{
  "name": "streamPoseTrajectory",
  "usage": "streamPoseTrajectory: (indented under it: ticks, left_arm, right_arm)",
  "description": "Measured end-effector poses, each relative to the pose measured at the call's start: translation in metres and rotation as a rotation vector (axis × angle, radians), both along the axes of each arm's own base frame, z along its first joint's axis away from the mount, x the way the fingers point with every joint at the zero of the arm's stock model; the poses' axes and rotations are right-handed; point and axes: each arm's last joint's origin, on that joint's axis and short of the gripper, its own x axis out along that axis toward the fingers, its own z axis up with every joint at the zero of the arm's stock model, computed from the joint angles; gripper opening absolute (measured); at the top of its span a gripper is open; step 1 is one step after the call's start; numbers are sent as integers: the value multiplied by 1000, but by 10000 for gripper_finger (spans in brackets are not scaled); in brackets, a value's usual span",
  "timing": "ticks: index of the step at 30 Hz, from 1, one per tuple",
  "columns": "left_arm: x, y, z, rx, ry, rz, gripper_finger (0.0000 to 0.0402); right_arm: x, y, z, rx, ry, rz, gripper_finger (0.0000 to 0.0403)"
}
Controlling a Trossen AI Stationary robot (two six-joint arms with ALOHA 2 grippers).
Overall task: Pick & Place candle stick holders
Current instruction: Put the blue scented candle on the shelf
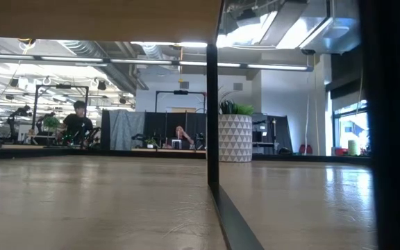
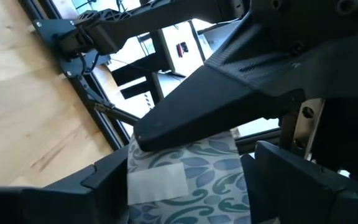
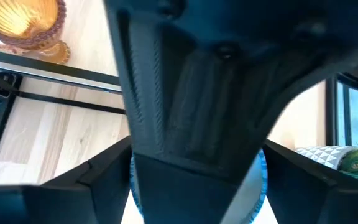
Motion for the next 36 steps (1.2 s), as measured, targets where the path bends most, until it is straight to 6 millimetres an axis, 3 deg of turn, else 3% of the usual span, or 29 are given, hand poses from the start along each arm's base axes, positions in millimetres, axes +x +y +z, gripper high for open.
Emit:
streamPoseTrajectory:
  ticks: [4, 11, 18, 23, 29, 36]
  left_arm:
    - [0, 0, -1, -10, 15, 2, 268]
    - [0, 0, -4, -13, 33, 2, 139]
    - [-10, -1, 15, 18, -40, -49, 134]
    - [-21, -2, 24, 20, -12, -92, 134]
    - [-55, -5, 29, 49, 199, -176, 134]
    - [-109, -13, 41, 40, 403, -228, 134]
  right_arm:
    - [1, -2, 0, -14, -4, -4, 295]
    - [1, -2, 1, -33, -9, 9, 299]
    - [1, 9, 2, -9, -53, 31, 371]
    - [-3, 18, 3, 22, -63, 27, 381]
    - [-11, 30, 2, 33, -56, 57, 383]
    - [-18, 35, 0, 41, -22, 34, 384]
